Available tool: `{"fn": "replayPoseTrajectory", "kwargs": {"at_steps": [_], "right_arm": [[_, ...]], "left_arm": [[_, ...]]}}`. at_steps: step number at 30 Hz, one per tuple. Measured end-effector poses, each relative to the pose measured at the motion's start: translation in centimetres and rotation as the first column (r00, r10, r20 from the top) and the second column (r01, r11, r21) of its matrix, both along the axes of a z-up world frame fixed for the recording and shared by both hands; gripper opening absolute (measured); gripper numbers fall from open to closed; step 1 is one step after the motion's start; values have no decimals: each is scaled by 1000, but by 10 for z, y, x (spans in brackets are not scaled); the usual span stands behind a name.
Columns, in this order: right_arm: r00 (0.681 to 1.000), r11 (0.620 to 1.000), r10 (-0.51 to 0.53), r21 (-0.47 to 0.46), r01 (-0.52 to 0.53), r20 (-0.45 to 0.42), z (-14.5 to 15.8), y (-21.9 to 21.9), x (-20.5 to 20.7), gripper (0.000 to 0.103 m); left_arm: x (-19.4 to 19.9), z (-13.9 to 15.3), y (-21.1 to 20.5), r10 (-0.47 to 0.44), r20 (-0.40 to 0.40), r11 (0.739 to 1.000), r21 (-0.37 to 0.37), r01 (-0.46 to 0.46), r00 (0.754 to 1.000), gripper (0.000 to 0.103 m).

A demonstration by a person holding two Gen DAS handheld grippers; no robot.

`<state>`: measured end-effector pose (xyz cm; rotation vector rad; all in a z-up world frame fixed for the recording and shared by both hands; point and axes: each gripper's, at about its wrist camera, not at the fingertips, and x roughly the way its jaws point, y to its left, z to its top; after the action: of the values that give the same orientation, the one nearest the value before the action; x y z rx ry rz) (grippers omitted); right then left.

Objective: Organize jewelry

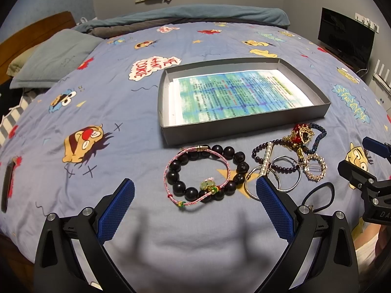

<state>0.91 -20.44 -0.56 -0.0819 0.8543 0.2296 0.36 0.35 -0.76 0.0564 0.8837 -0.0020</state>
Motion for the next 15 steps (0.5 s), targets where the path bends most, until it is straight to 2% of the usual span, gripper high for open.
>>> {"fn": "replayPoseTrajectory", "kwargs": {"at_steps": [15], "right_arm": [[1000,1000,-2,-2,2,-5,-3,1,1,98]], "left_arm": [[2,-3,0,2,-12,1000,-3,-2,1000,99]]}}
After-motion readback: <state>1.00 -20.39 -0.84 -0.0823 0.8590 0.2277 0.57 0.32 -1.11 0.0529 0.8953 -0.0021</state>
